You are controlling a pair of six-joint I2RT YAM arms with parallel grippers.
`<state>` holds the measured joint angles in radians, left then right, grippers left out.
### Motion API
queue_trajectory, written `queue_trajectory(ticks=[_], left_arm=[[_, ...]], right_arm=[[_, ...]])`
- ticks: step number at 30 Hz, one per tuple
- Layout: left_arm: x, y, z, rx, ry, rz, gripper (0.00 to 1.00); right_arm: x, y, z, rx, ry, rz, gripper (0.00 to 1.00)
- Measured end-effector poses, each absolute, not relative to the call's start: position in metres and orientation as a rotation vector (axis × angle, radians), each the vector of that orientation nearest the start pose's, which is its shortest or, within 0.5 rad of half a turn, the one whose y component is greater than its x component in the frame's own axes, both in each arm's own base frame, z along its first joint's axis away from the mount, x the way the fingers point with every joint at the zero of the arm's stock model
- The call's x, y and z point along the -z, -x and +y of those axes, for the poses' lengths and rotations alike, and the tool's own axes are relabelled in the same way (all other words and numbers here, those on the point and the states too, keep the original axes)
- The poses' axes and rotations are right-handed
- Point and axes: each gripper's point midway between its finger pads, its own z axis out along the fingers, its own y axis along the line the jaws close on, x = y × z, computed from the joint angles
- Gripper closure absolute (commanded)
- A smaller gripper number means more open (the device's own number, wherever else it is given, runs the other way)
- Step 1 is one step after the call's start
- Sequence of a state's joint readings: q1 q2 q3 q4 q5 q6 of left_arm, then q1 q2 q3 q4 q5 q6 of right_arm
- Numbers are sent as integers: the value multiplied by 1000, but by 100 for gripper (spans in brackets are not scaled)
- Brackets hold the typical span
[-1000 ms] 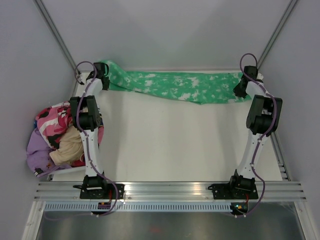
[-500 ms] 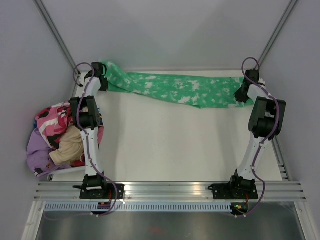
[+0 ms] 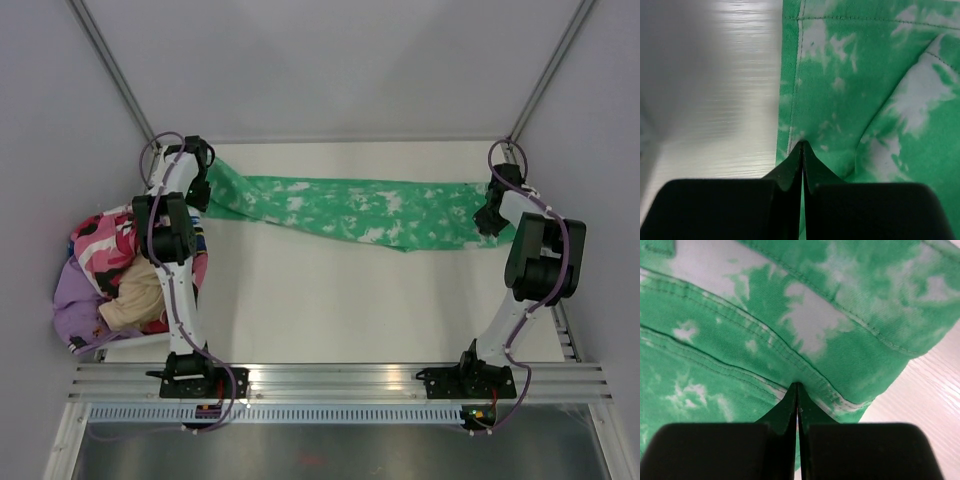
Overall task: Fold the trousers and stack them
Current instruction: Fold the trousers
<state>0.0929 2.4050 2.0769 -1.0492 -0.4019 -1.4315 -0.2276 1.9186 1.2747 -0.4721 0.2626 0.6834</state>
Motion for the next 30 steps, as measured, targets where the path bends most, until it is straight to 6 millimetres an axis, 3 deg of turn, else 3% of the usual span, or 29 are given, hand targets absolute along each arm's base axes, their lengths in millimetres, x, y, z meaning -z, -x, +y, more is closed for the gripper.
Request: queue_trajectory(ticks=[3, 7, 10, 12, 13, 15, 16, 17, 18, 20, 24, 27, 30], left_arm=[[-22, -467, 80, -404, 1962, 1962, 98], [-31, -445, 81, -443, 1936, 1988, 98], [-47, -453, 80, -378, 1825, 2047, 98], [-65, -470, 79, -308, 1717, 2062, 96], [-76, -479, 77, -273, 1651, 2070, 90], [-101, -501, 67, -182, 1517, 2067, 82], [-115, -510, 60, -141, 1450, 2061, 73], [-126, -517, 54, -104, 1403, 2054, 69], [-141, -525, 45, -53, 1339, 2044, 66], [-163, -535, 32, 19, 1262, 2027, 62], [-187, -546, 21, 117, 1176, 1992, 55], [-181, -546, 20, 130, 1162, 2012, 50], [-167, -540, 20, 126, 1157, 2055, 45]], right_arm=[[-23, -392, -120, 222, -1282, 2327, 100], [-24, -378, -129, 238, -1313, 2342, 98], [-30, -382, -124, 222, -1210, 2390, 90], [-43, -396, -113, 195, -1072, 2422, 80], [-52, -408, -101, 157, -981, 2433, 76], [-80, -442, -69, 42, -771, 2415, 57], [-96, -459, -49, -32, -663, 2392, 49], [-115, -476, -27, -114, -549, 2359, 37], [-135, -491, -5, -185, -435, 2321, 31], [-170, -511, 39, -297, -230, 2246, 23], [-229, -526, 140, -482, 230, 2099, 23], [-237, -534, 214, -579, 537, 2011, 23], [-202, -534, 269, -663, 716, 2010, 21]])
